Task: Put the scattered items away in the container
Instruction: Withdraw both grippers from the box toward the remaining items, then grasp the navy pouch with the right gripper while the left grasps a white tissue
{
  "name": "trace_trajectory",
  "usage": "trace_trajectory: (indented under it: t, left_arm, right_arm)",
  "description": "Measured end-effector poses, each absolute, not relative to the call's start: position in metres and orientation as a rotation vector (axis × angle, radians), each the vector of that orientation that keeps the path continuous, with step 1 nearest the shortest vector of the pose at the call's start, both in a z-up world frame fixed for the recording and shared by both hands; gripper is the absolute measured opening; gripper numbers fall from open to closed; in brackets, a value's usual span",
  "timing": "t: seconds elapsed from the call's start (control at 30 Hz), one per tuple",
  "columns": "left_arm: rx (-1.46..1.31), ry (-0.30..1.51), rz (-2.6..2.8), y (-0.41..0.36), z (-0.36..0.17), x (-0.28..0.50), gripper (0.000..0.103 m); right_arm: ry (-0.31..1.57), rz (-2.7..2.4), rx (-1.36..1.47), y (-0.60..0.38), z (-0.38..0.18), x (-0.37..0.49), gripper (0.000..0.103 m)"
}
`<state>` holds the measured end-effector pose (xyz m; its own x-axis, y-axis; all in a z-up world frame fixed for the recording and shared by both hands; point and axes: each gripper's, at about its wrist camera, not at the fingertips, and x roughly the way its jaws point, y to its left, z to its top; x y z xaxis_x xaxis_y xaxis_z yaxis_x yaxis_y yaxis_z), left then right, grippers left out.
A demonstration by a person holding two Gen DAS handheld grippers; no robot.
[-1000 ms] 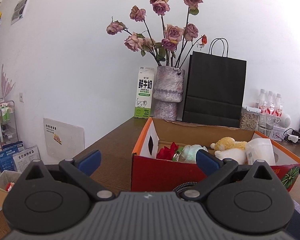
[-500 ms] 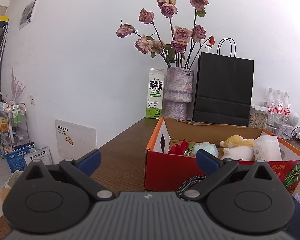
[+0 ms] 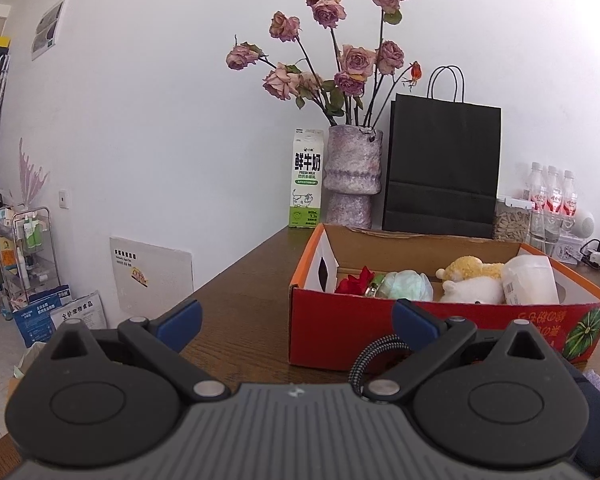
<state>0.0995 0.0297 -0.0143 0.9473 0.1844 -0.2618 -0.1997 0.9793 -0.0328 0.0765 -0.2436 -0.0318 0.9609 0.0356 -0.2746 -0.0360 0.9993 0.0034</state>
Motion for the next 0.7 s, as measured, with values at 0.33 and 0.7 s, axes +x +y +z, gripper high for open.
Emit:
trace_trajectory:
  t: [0.33,0.7]
  left_arm:
    - [-0.061,0.321,0.15,0.029,-0.021,0.084,0.103]
    - [-0.071,0.407,0.143,0.033,-0.031,0.081,0.103]
  right_arm:
    - [0.363,0.177,-0.017,-0.22,-0.034,0.057,0.103]
    - [0.556,0.3,-0.018,-0.175,-0.032,0.082,0.103]
